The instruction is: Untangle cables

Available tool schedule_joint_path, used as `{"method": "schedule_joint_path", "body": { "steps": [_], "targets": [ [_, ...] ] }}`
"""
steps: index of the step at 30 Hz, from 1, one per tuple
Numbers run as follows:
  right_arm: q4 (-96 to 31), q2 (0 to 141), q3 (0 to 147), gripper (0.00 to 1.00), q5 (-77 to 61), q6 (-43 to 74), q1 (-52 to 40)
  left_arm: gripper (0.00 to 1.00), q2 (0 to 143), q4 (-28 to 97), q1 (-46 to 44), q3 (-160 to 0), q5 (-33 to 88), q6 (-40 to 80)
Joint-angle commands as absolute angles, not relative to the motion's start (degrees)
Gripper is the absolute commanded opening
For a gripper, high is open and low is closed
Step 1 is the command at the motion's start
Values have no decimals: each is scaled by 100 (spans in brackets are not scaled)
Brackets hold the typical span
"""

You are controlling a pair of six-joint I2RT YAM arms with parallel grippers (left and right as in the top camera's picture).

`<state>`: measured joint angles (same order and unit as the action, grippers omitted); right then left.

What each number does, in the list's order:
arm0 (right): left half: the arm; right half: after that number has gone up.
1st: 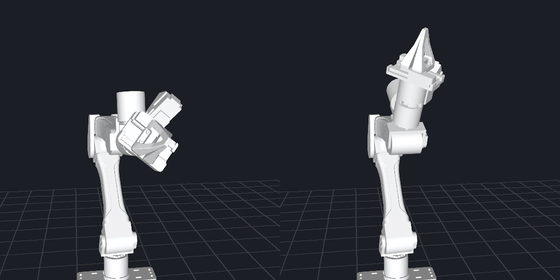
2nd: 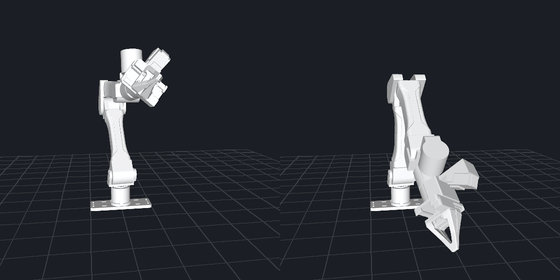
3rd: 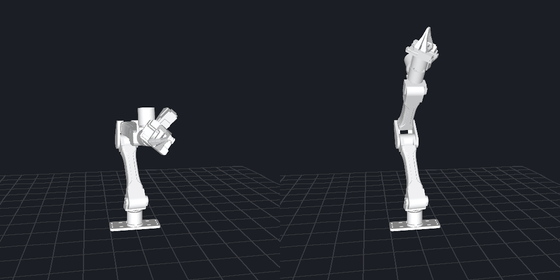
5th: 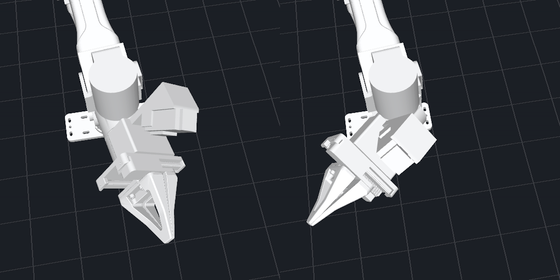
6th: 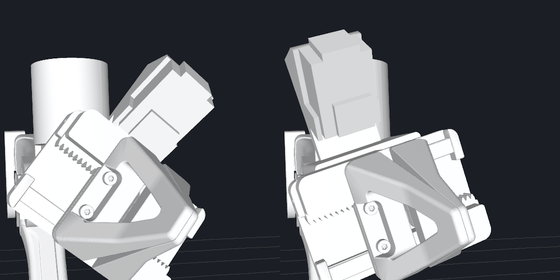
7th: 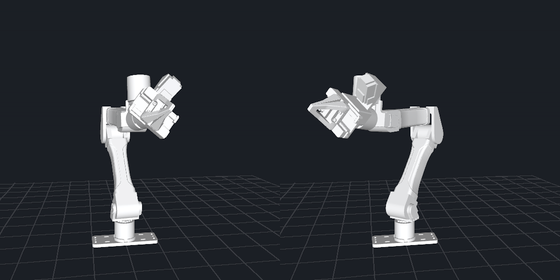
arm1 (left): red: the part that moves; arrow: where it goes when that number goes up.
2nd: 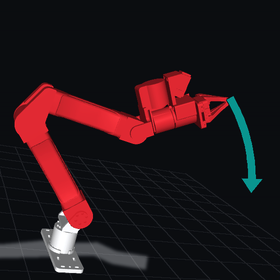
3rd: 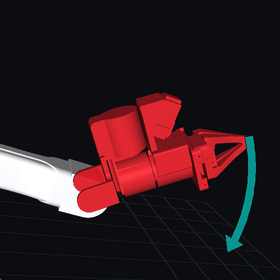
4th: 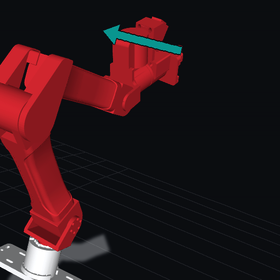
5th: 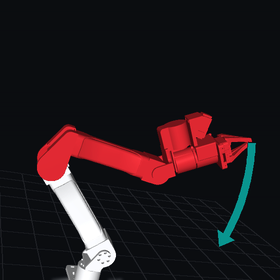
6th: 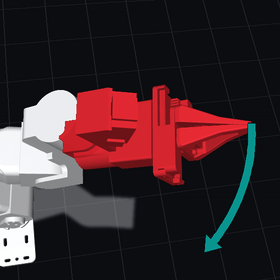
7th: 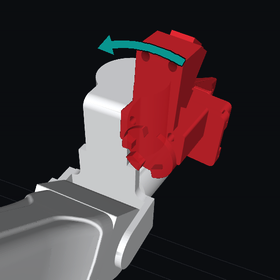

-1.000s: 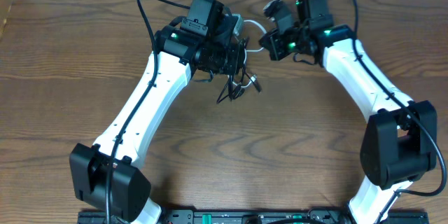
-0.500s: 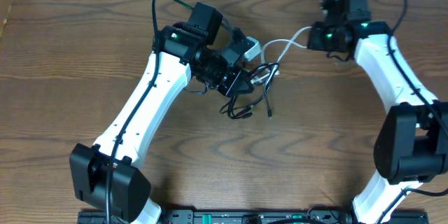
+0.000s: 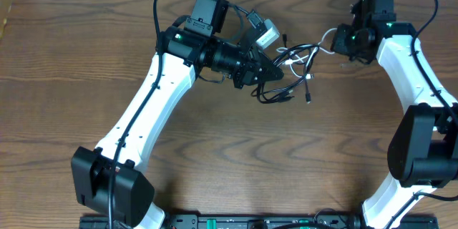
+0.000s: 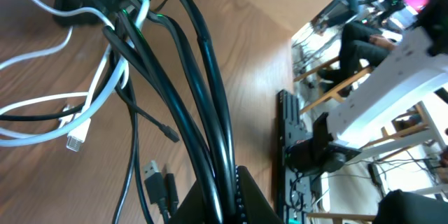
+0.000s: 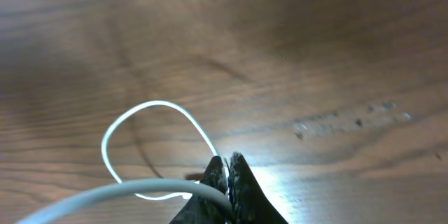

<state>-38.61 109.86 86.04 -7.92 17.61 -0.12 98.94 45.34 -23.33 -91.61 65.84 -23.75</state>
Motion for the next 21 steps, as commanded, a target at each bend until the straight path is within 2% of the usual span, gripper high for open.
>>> {"method": "schedule_joint_path", "body": {
  "steps": [1,21],
  "targets": [
    [-4018,10899,8468,1,-320,1841,30,7,9804,4379,-2316,-9212,7028,-2235],
    [-4810,10912,8451,1,526,1769,875,7,9804,4423,-2185,-9212,7002,-2154]
  ]
}}
